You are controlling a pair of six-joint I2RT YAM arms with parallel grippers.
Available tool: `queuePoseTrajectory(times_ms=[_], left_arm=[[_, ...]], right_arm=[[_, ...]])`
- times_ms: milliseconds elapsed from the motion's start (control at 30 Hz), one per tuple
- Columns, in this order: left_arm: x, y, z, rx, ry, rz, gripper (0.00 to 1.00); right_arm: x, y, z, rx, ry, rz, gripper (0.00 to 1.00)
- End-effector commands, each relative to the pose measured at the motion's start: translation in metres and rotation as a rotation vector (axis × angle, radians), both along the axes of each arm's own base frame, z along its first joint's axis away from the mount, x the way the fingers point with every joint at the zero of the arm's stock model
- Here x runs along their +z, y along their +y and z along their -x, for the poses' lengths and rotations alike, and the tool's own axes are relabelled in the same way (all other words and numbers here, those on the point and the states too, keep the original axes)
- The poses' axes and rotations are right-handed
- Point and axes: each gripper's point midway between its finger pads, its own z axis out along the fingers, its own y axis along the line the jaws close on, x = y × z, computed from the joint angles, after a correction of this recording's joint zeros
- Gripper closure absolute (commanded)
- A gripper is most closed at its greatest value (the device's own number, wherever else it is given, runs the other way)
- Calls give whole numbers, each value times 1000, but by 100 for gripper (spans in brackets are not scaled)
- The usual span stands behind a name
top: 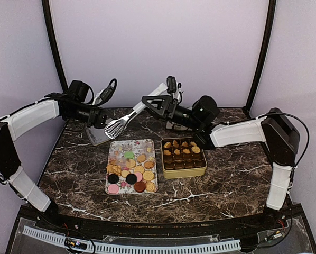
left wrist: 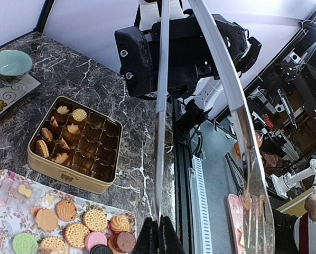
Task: Pack the cookies
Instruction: Pass from the left arm to the right
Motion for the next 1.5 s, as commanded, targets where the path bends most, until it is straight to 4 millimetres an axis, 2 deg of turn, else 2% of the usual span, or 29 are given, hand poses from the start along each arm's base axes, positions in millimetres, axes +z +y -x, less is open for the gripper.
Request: queuePoseTrajectory(times_ms=[0, 200, 367, 567, 833, 967, 1033, 1133, 1200, 1267, 1367, 1467], left_arm=[[11, 1, 17, -46, -13, 38, 100], [11, 2, 19, -47, -17, 34, 100], [7, 2, 18, -42, -14, 22, 100], [-2, 2, 11, -11, -16, -23, 96], [-17, 6, -7, 66, -34, -121, 74], [-18, 9, -18, 126, -56, -171, 59], [-18, 13, -27, 179, -80, -214, 46], [-26, 29, -47, 291, -120, -309, 23], [-34, 51, -63, 385, -104, -350, 19], [-40, 76, -76, 467, -42, -344, 7], [-51, 116, -89, 575, 36, -337, 6], [-68, 144, -89, 643, 44, -387, 4]], right_arm=[[11, 7, 14, 122, -48, -11, 38], [2, 11, 13, 131, -46, 33, 36], [7, 10, 11, 111, -54, 25, 45], [14, 4, 11, 48, -97, 54, 51], [6, -5, 9, -39, -126, 126, 52], [5, -8, 10, -50, -133, 140, 52], [2, -9, 9, -65, -138, 160, 52], [-6, -11, 3, -115, -143, 209, 52], [-15, -13, -2, -167, -155, 259, 52], [-23, -16, -9, -223, -164, 307, 52], [-40, -18, -19, -316, -188, 402, 52], [-59, -17, -28, -417, -216, 504, 52]])
